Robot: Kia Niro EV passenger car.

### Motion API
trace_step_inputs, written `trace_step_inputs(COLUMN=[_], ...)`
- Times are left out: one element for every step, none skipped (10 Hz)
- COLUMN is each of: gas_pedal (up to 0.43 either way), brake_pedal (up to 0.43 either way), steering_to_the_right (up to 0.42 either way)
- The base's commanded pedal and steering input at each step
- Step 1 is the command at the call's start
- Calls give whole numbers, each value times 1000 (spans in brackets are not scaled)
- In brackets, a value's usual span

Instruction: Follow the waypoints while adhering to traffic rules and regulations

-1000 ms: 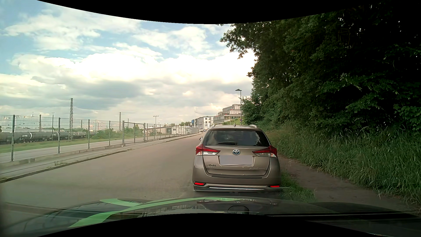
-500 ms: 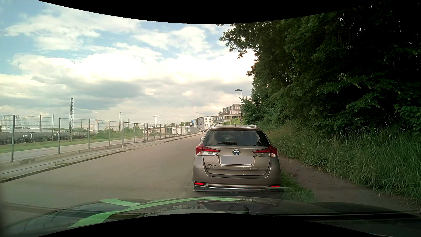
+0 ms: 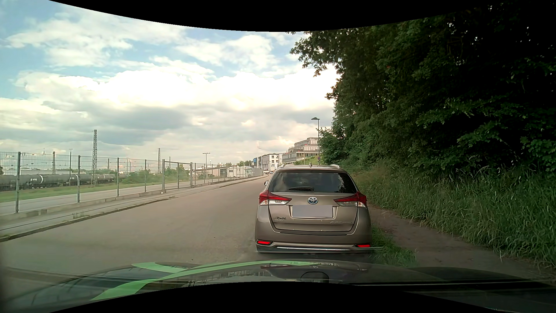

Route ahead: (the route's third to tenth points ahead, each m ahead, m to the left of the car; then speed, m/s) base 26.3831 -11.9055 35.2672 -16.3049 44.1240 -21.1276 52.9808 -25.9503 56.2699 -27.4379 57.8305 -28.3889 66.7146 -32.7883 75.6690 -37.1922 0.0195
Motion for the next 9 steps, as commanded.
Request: trace_step_inputs(gas_pedal=[0, 0, 0, 0, 0, 0, 0, 0, 0], brake_pedal=[195, 183, 183, 183, 189, 183, 183, 183, 171], steering_to_the_right=[-921, -958, -970, -971, -971, -971, -972, -971, -971])
